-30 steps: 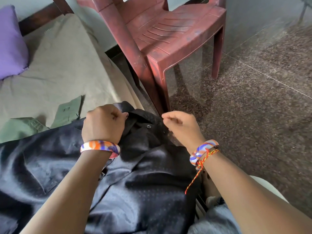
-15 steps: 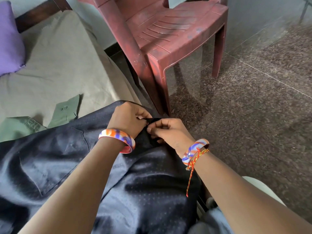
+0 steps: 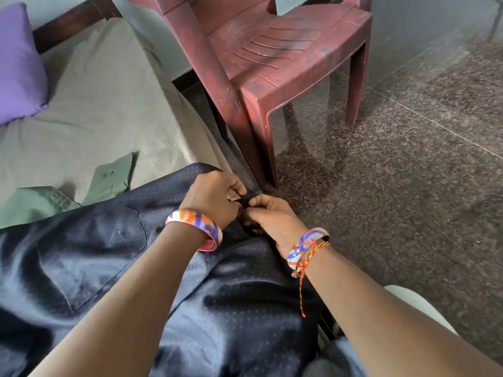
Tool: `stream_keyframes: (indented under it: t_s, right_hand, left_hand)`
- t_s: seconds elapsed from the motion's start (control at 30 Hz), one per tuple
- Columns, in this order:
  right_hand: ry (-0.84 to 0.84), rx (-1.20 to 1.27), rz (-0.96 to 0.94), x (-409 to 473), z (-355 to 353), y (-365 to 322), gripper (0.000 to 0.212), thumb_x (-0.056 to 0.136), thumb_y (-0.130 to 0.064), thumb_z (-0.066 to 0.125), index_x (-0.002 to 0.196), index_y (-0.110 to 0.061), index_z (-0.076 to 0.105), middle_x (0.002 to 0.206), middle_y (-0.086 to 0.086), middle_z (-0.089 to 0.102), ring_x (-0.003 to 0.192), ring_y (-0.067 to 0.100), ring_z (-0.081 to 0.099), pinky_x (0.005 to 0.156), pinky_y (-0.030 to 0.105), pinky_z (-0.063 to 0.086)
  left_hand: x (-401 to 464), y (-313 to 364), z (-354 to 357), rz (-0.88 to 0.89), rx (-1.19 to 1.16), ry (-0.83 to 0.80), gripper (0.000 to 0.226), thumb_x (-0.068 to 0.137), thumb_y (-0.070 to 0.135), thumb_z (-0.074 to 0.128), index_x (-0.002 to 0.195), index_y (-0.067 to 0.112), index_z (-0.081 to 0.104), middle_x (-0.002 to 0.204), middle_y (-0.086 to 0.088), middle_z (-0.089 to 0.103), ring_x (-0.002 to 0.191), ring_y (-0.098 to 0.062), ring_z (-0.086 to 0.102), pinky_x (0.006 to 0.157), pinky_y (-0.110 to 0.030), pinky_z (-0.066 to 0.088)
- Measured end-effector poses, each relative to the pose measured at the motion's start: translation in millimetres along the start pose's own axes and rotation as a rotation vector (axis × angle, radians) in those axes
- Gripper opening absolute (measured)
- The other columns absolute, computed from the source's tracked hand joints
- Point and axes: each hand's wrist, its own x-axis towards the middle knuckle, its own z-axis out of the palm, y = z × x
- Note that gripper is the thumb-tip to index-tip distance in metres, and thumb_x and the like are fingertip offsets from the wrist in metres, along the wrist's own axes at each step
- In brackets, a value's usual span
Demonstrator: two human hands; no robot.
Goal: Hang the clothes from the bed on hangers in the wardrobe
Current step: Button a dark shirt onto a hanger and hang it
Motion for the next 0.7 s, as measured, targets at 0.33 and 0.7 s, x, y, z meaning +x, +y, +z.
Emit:
stream_keyframes:
  t_s: [0.33,0.7]
  right_hand:
    - [-0.023,0.054,-0.043,-1,-1,-2,0.026,0.087,0.000,0.051,0.066,-0.015,0.053,0.060,0.001,0.052,0.050,0.005,0.047,0.045,0.014,0.039]
    - [-0.034,0.121,-0.030,2,1,1,0.014,0.090,0.001,0.051,0.088,-0.012,0.058,0.065,0.001,0.054,0.051,0.003,0.052,0.045,0.015,0.042]
  left_hand:
    - [-6,2,-1,0.005,0.004,0.005,0.025,0.080,-0.002,0.060,0.095,0.016,0.069,0.085,0.004,0.065,0.087,-0.012,0.062,0.081,-0.022,0.050]
    - [-6,2,-13,-0.072,-0.072,-0.054,0.016,0.082,0.008,0.064,0.094,0.015,0.072,0.087,0.002,0.069,0.086,-0.011,0.062,0.078,-0.019,0.046]
